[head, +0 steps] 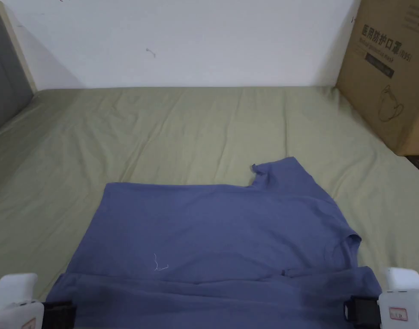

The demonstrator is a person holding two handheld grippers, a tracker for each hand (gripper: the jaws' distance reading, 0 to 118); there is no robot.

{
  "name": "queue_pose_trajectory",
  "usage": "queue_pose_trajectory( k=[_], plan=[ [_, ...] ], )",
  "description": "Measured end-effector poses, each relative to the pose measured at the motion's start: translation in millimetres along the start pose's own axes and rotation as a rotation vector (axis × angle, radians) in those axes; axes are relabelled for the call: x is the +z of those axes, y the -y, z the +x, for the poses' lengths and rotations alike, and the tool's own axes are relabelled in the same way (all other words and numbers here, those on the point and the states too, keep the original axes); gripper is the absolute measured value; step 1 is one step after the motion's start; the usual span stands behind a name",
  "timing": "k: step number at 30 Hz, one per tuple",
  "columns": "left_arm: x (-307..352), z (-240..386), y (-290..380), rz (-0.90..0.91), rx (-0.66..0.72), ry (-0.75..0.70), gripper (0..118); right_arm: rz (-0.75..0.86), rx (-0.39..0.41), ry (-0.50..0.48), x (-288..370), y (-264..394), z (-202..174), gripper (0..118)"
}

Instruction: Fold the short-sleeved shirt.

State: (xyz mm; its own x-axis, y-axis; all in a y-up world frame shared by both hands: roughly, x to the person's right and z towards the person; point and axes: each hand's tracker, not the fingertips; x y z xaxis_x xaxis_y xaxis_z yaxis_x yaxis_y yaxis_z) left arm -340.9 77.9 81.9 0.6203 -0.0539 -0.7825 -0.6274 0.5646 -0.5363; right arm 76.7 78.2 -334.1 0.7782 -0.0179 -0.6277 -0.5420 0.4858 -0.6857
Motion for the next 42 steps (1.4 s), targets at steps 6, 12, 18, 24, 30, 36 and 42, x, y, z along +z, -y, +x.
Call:
queue_pose_trajectory(
  k=[6, 12, 18, 24, 30, 36, 42],
  plan=[
    [28.6, 11.9, -45.8, 0.124, 0.061, 0.100, 74, 0.134, -0.009, -0.067, 28.6, -58.4, -2.8, 83],
    [14.6, 47.0, -64.9, 0.122, 0.035, 0.139, 0, 0.116, -0.026, -0.121, 5.8, -93.0, -15.8, 0],
    [-8.4, 68.3, -84.7, 0.097, 0.005, 0.158, 0, 0.113, -0.088, -0.132, -26.8, -130.7, -12.8, 0],
    [-37.0, 88.9, -122.5, 0.079, -0.010, 0.180, 0, 0.064, -0.066, -0.091, -75.1, -215.1, -10.2, 83],
    [-67.9, 97.0, -147.9, 0.050, -0.040, 0.174, 0, -0.008, -0.093, -0.048, -148.4, -280.4, 2.2, 83],
    [-92.6, 95.6, -160.7, 0.014, -0.040, 0.150, 0, -0.102, -0.090, -0.029, -200.3, -292.5, 6.1, 82],
    [-105.7, 94.0, -161.7, -0.013, -0.040, 0.153, 0, -0.029, 0.048, 0.038, -187.4, -287.2, -6.6, 21]
  ],
)
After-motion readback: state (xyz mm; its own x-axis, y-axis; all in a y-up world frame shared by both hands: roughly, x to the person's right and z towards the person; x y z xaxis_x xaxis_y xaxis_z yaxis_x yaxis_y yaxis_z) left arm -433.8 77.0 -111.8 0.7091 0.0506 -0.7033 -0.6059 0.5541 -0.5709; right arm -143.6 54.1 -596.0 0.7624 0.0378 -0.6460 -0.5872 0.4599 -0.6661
